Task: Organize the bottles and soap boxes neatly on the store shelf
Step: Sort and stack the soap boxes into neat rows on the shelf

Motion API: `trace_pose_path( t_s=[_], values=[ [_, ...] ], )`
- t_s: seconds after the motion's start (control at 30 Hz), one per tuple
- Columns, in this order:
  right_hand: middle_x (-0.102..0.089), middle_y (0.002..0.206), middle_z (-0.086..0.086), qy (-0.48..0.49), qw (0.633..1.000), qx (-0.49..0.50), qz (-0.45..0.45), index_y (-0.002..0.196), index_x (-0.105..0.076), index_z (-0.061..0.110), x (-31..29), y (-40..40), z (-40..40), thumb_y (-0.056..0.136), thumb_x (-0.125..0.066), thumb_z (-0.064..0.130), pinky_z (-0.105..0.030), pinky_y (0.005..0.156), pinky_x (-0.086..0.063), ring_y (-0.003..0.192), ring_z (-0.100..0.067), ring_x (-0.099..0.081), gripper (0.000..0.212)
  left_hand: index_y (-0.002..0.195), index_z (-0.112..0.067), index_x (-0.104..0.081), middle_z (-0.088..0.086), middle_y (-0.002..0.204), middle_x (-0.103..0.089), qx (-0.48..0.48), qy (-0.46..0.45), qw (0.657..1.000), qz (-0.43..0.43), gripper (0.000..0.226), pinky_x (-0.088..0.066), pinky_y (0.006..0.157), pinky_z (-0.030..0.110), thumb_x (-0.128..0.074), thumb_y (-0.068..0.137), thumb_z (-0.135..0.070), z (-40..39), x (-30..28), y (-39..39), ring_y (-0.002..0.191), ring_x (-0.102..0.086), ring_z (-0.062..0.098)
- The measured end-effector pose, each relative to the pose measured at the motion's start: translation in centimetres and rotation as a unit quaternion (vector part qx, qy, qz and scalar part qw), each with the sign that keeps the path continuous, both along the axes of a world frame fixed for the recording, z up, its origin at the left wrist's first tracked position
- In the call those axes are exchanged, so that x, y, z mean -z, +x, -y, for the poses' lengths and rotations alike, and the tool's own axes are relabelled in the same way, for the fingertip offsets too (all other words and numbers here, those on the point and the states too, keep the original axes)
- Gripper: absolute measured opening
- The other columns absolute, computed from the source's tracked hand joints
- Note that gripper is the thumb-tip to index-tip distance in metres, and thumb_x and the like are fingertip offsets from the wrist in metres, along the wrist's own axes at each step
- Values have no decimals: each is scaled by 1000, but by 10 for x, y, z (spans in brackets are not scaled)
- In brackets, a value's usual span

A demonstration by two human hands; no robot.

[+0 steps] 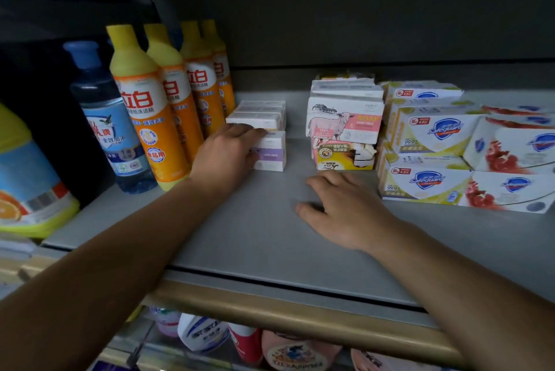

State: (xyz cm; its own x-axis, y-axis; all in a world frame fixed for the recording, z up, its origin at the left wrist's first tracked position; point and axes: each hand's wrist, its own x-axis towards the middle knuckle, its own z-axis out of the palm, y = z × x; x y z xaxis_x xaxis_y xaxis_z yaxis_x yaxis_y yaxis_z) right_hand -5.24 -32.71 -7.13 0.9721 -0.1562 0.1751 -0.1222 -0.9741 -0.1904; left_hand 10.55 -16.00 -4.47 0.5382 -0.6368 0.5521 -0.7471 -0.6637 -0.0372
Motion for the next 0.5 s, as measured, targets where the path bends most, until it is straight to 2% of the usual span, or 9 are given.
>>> trace_pose_path(
  t_s=[0.2,0.5],
  values=[
    [-38,145,7,4,1000,-1,7,143,-38,26,1,2,1,92,-37,61,-33,107,-27,134,-21,-30,62,140,-17,-52,11,139,-56,-12,-39,999,-24,48,-41,106,42,-62,93,-17,8,6,34,130,-48,30],
    [-37,145,7,15,1000,-6,-4,144,-37,26,-2,2,0,92,-38,61,-34,108,-26,134,-21,-29,62,141,-16,-50,11,142,-54,-12,-35,998,-40,49,-37,113,42,-62,93,-16,16,6,50,134,-44,29]
  ],
)
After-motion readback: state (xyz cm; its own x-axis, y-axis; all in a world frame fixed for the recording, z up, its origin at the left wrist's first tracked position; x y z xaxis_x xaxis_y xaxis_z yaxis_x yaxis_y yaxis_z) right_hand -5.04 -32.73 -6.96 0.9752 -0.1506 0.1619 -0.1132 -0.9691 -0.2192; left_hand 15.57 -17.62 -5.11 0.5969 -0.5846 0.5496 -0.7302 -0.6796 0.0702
